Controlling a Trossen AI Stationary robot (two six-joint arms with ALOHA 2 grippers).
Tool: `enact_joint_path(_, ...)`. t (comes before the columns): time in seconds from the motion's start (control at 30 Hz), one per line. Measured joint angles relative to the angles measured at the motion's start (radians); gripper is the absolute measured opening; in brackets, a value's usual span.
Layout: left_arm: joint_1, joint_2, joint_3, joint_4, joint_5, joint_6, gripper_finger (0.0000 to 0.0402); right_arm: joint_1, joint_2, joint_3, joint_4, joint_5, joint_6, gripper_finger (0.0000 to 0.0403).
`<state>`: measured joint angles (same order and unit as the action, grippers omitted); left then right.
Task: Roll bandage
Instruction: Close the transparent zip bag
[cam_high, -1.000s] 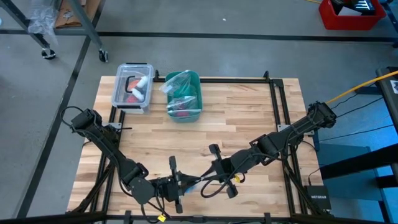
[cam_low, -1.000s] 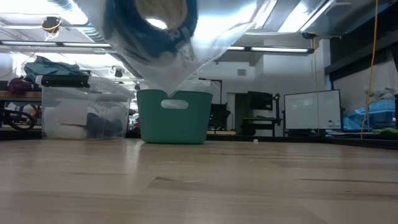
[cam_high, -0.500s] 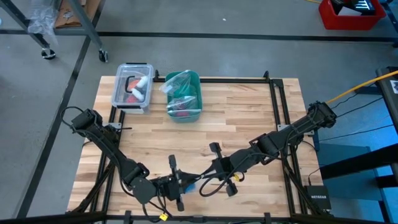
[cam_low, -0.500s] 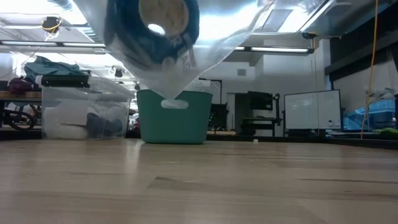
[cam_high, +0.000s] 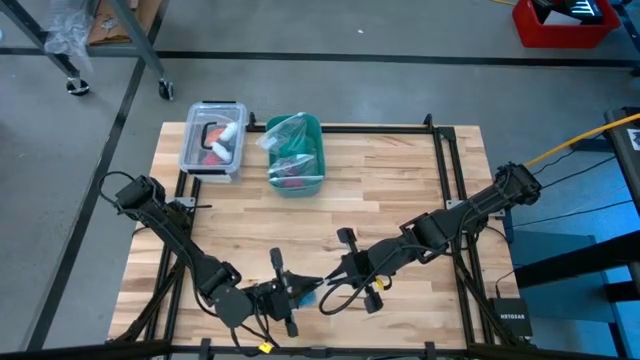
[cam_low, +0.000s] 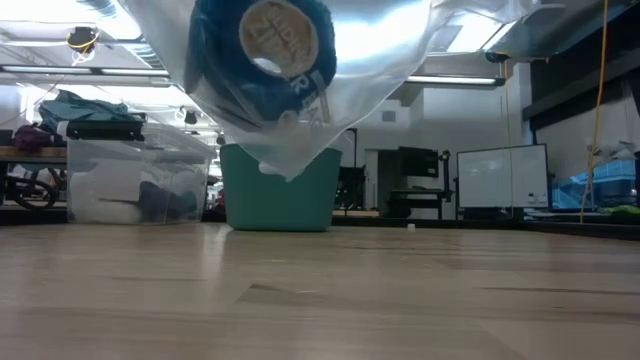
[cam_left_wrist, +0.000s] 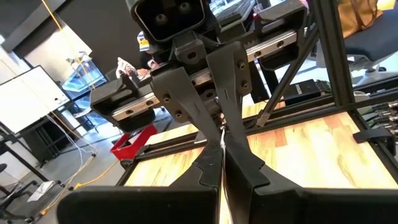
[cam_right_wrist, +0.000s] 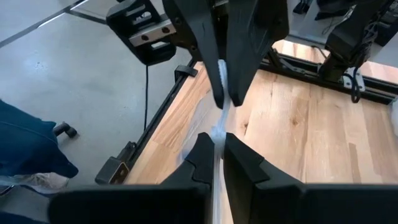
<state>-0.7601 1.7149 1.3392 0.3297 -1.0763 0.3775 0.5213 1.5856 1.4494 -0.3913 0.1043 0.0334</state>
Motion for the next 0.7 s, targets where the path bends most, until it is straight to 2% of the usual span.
enact_joint_path(0.53, -0.001, 0.000, 0.000, 0.004, -0.007, 0.000, 0.0000, 0.001, 0.000, -0.003, -0.017, -0.020, 0.018, 0.0021)
enact_joint_path(0.7, 0.004, -0.002, 0.000, 0.005, 0.097, -0.026, 0.0000, 0.002, 0.001, -0.006, 0.013, -0.029, 0.008, 0.0021)
